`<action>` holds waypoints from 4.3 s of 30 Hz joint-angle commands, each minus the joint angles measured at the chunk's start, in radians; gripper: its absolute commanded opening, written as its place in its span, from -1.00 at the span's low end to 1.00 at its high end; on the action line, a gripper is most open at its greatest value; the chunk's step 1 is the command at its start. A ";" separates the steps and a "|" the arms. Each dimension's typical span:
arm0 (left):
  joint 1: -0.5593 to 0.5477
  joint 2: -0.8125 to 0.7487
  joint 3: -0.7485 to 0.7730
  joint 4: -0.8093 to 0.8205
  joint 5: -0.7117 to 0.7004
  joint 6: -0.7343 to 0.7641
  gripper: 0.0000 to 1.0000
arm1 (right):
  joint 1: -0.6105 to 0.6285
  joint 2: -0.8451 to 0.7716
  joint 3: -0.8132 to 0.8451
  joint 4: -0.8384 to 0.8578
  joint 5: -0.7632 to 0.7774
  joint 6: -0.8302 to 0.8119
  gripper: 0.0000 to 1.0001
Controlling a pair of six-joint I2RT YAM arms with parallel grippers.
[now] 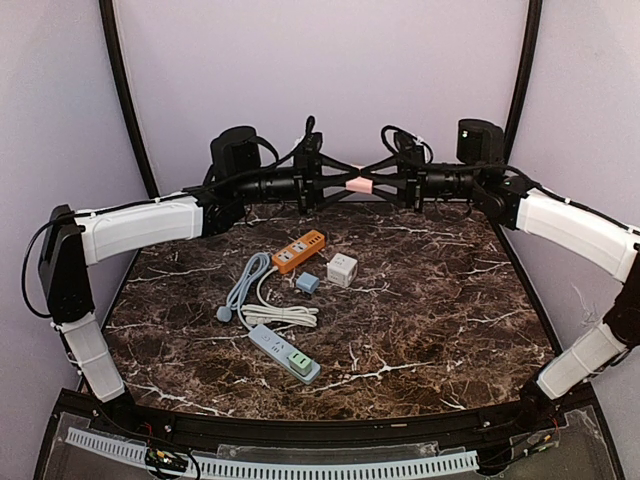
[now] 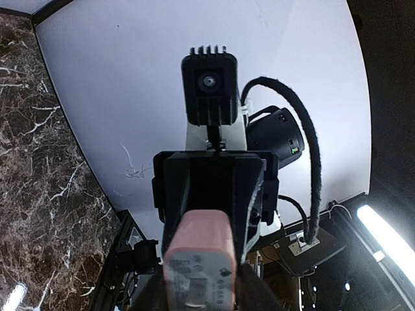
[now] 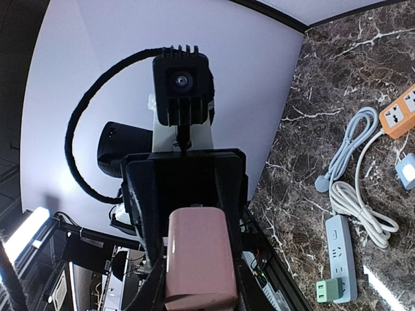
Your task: Insert the plug
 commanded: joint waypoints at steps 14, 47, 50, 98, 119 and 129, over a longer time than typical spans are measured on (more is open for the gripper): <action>-0.001 -0.257 -0.208 -0.265 -0.139 0.215 0.97 | 0.010 -0.003 0.133 -0.325 -0.018 -0.299 -1.00; 0.007 -0.651 -0.285 -1.386 -0.881 0.839 0.97 | 0.183 0.290 0.434 -0.918 0.309 -0.567 -1.00; 0.010 -0.657 -0.309 -1.392 -0.898 0.874 0.98 | 0.203 0.324 0.493 -0.991 0.354 -0.567 -1.00; 0.009 -0.952 -0.631 -1.254 -1.052 0.958 0.98 | 0.605 0.830 0.983 -1.186 0.639 -0.866 -1.00; 0.009 -0.986 -0.644 -1.240 -1.077 0.975 0.97 | 0.609 0.960 1.064 -1.315 0.687 -0.955 -1.00; 0.010 -0.992 -0.644 -1.239 -1.078 0.974 0.97 | 0.608 0.993 1.056 -1.310 0.698 -0.975 -1.00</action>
